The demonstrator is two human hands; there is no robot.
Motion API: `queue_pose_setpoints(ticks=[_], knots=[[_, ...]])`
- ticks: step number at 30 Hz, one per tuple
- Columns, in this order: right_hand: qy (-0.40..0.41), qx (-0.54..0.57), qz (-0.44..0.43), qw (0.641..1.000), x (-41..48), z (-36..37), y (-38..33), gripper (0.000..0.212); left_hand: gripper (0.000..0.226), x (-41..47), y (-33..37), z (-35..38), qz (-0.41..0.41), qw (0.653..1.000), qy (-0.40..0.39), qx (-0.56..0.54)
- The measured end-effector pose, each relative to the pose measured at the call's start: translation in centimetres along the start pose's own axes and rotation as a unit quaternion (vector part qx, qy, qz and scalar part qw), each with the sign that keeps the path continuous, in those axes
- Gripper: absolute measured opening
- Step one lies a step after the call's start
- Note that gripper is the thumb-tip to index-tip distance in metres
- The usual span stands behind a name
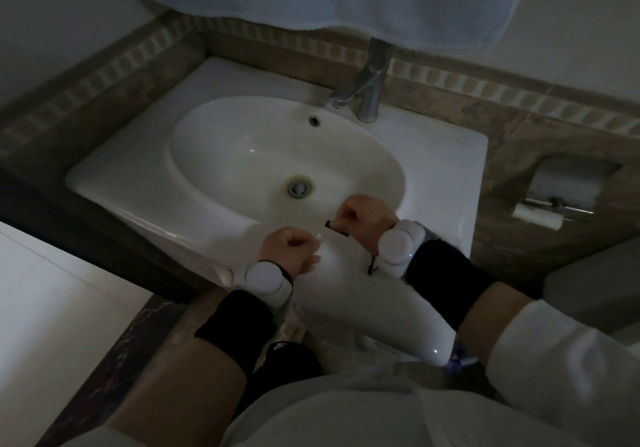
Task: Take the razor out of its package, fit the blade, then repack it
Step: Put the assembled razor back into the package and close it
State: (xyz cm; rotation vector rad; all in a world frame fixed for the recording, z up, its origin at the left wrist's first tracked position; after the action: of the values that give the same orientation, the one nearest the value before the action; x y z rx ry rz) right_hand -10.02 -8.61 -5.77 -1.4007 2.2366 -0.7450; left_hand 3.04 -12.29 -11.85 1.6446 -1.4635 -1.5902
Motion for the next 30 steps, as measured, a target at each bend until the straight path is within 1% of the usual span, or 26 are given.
queue_pose_setpoints(ticks=[1, 4, 8, 11, 15, 17, 20, 23, 25, 27, 29, 30], knots=[[0.012, 0.027, 0.011, 1.0, 0.0, -0.4, 0.1, 0.017, 0.009, -0.2, 0.3, 0.4, -0.002, 1.0, -0.014, -0.01], [0.025, 0.066, 0.03, 0.997, -0.3, -0.8, 0.4, 0.033, 0.009, -1.0, 1.5, 1.5, 0.02, 0.998, -0.053, -0.021], [0.035, 0.092, 0.047, 0.994, -0.7, -1.5, 1.2, 0.031, 0.013, -1.4, 2.4, 2.7, 0.061, 0.995, -0.081, -0.016], [0.026, 0.118, 0.059, 0.991, -1.1, -1.8, 1.7, 0.032, 0.012, -1.3, 2.5, 3.4, 0.072, 0.993, -0.095, -0.012], [0.022, 0.163, 0.101, 0.981, -1.9, -2.0, 3.0, 0.029, 0.02, -1.6, 2.1, 4.5, 0.052, 0.989, -0.131, -0.053], [0.018, 0.179, 0.115, 0.977, -2.2, -2.0, 3.4, 0.028, 0.016, -1.8, 2.2, 4.8, 0.055, 0.986, -0.146, -0.06], [0.006, 0.194, 0.125, 0.973, -2.4, -1.8, 3.8, 0.025, 0.025, -1.6, 2.1, 4.7, 0.042, 0.988, -0.133, -0.067], [-0.006, 0.188, 0.132, 0.973, -2.7, -1.7, 4.2, 0.012, 0.027, -1.5, 2.2, 4.7, 0.037, 0.99, -0.107, -0.081], [-0.014, 0.18, 0.132, 0.975, -2.8, -1.5, 4.4, 0.012, 0.025, -1.4, 2.2, 4.7, 0.03, 0.991, -0.092, -0.094], [-0.013, 0.193, 0.138, 0.971, -2.8, -1.4, 4.7, 0.01, 0.017, -1.4, 1.9, 4.9, 0.003, 0.988, -0.088, -0.126], [-0.005, 0.213, 0.15, 0.965, -2.9, -1.3, 5.0, 0.014, 0.007, -1.7, 1.7, 5.4, -0.029, 0.98, -0.103, -0.167], [0.001, 0.223, 0.157, 0.962, -2.9, -1.4, 5.3, 0.018, 0.007, -1.9, 1.7, 5.7, -0.038, 0.975, -0.115, -0.186]])
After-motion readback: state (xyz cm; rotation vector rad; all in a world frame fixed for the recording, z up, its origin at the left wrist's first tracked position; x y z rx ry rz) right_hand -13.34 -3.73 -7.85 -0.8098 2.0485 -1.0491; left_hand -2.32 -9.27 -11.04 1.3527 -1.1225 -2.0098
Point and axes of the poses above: each hand's wrist, its own x-axis towards the middle knuckle, its own z-axis out of the palm, y = z × x, the point moved 8 cm from there along x, towards the middle knuckle, and after that the axes turned 12 degrees about y, right-handed, at the moved point
